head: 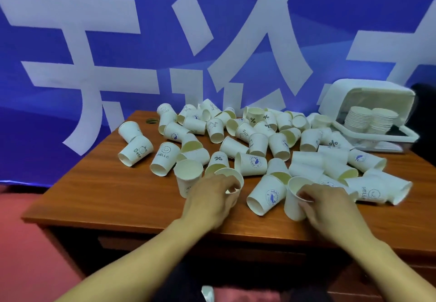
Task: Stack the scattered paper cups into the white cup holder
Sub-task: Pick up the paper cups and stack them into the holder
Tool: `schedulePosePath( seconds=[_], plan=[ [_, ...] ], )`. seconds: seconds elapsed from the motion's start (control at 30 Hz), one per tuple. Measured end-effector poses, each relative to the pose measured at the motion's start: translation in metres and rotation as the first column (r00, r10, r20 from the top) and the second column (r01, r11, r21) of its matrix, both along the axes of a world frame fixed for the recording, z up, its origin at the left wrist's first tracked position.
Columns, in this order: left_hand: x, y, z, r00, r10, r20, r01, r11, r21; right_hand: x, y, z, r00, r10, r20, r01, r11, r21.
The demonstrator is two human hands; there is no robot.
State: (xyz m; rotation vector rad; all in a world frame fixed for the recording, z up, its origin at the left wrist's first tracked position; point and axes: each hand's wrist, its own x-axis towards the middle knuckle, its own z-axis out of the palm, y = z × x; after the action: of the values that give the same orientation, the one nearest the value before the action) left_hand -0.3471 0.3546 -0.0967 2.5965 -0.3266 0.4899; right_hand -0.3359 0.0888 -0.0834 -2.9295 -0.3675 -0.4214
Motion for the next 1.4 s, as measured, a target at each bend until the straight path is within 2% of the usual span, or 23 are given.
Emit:
schedulePosePath(
  seconds=[0.13, 0.33, 0.5, 0.63, 0.77, 0.83, 1.07, 1.2, 1.4],
  plan=[
    [0.001, -0.001, 0.004, 0.998, 0.030, 0.046, -0.032, 0.998, 0.047, -0.003, 0.000, 0.004, 0.999, 0.008, 0.042, -0.010, 0.999, 0.035],
    [0.022, -0.018, 0.025, 0.958, -0.002, 0.286, -0.012, 0.999, 0.049, 0.008, -0.010, 0.023, 0.983, 0.046, 0.179, -0.068, 0.990, 0.120],
    [0.077, -0.054, 0.053, 0.905, -0.005, 0.425, 0.022, 0.999, -0.034, 0.043, -0.033, 0.040, 0.947, 0.021, 0.322, -0.088, 0.977, 0.195],
    [0.145, -0.111, 0.078, 0.877, -0.118, 0.465, 0.126, 0.992, 0.014, 0.097, -0.072, 0.048, 0.891, -0.035, 0.452, -0.086, 0.966, 0.244],
    [0.218, -0.182, 0.097, 0.851, -0.238, 0.469, 0.255, 0.966, 0.028, 0.154, -0.123, 0.065, 0.865, -0.139, 0.482, 0.010, 0.965, 0.262],
    [0.254, -0.223, 0.106, 0.855, -0.256, 0.452, 0.295, 0.955, -0.018, 0.184, -0.155, 0.078, 0.861, -0.195, 0.470, 0.050, 0.952, 0.303],
    [0.327, -0.329, 0.141, 0.915, -0.255, 0.313, 0.299, 0.949, -0.101, 0.264, -0.261, 0.120, 0.807, -0.366, 0.463, 0.227, 0.917, 0.328],
    [0.361, -0.374, 0.152, 0.940, -0.268, 0.209, 0.294, 0.950, -0.105, 0.312, -0.304, 0.132, 0.854, -0.377, 0.358, 0.255, 0.904, 0.345],
    [0.385, -0.399, 0.139, 0.965, -0.247, 0.090, 0.251, 0.967, -0.039, 0.342, -0.320, 0.121, 0.924, -0.321, 0.207, 0.243, 0.912, 0.329]
  ],
)
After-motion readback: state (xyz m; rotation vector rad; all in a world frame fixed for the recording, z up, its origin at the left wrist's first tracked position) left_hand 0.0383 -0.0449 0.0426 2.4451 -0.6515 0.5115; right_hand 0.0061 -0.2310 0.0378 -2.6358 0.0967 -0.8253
